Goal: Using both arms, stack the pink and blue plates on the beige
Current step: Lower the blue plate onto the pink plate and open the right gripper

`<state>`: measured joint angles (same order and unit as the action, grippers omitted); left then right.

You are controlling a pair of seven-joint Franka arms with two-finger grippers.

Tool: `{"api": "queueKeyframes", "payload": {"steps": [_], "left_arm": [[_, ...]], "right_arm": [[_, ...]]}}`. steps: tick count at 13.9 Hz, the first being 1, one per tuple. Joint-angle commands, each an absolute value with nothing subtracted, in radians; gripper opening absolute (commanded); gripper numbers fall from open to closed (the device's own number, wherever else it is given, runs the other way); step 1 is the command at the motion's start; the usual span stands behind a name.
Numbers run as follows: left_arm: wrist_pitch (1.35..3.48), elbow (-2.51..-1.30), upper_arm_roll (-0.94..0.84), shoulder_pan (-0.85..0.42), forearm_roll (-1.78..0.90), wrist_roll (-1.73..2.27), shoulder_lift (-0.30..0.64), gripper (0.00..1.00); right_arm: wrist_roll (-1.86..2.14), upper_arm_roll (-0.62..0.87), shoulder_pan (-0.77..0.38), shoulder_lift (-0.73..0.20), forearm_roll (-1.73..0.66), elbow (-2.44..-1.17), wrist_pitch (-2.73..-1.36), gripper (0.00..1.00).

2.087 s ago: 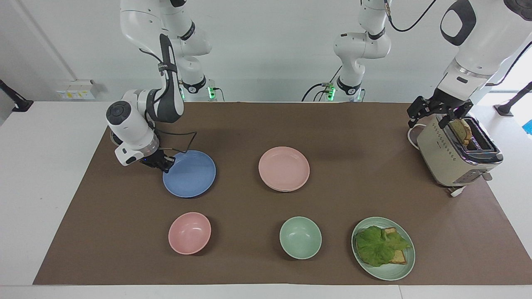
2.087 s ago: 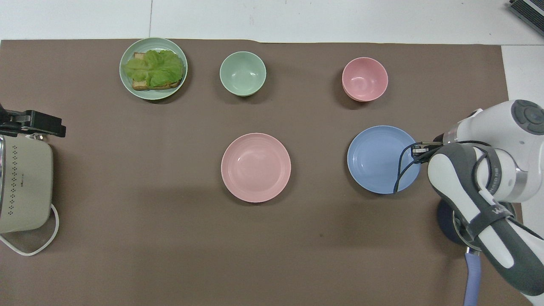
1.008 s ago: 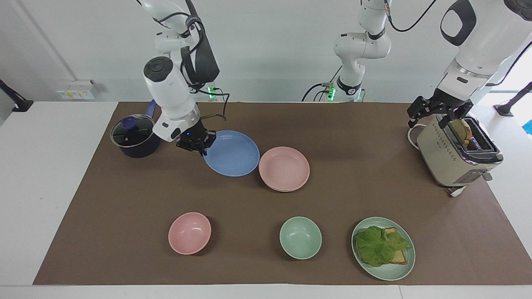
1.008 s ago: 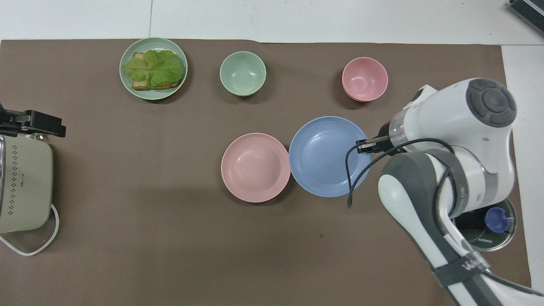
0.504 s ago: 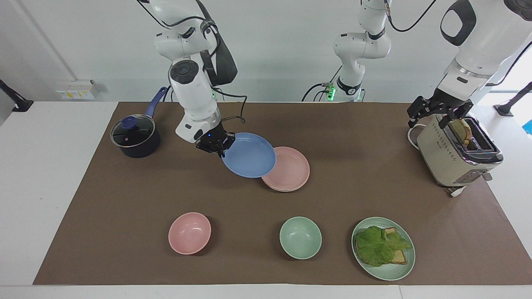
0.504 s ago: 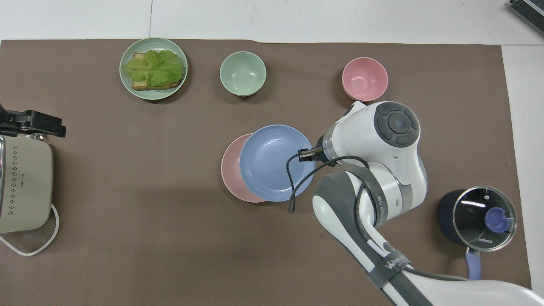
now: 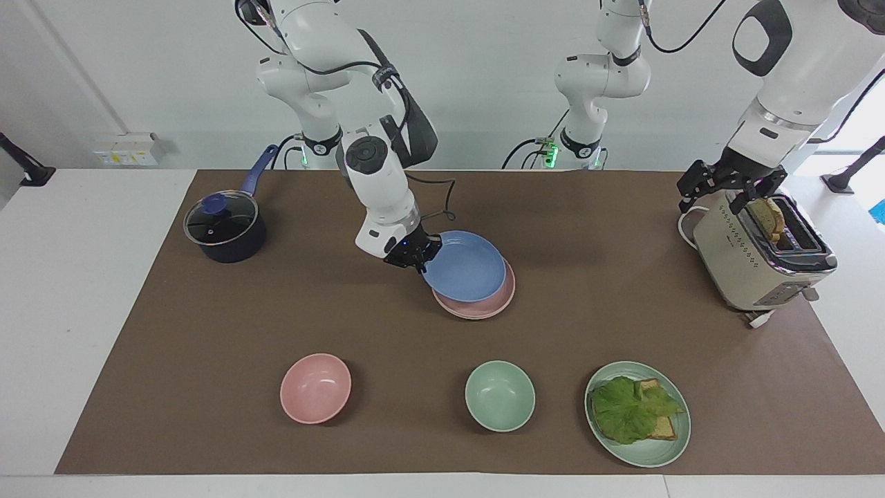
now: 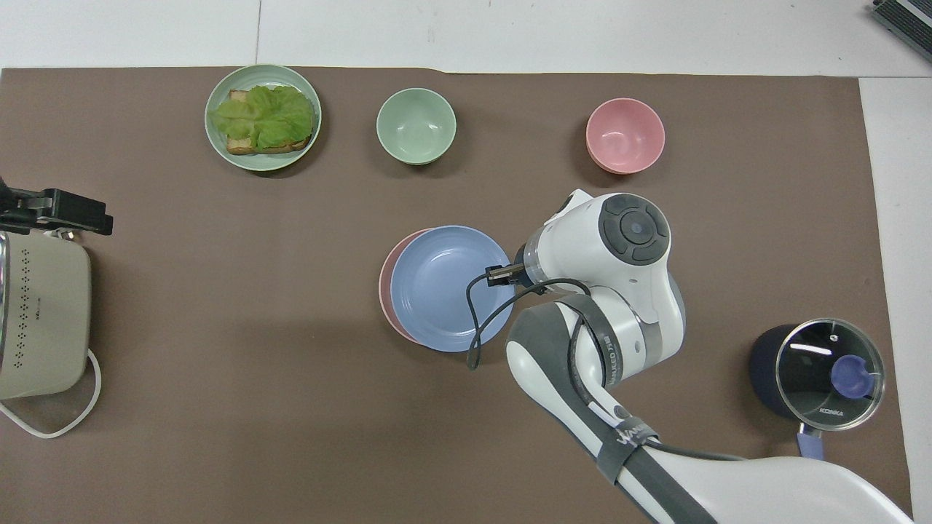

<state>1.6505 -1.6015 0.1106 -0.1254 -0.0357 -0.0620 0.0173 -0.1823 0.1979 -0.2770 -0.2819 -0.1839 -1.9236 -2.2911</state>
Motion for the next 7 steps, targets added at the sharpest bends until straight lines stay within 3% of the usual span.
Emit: {"api": "queueKeyframes", "payload": {"steps": [1, 7], "left_arm": [[1.635, -1.598, 0.101, -0.115, -0.018, -0.064, 0.015, 1.00], [1.635, -1.598, 0.101, -0.115, -0.018, -0.064, 0.015, 1.00]], "right_arm": [[-0.170, 0.199, -0.281, -0.288, -0.213, -1.937, -2.322, 0.00], [-0.170, 0.199, -0.288, -0.311, -0.213, -1.939, -2.324, 0.00]]}}
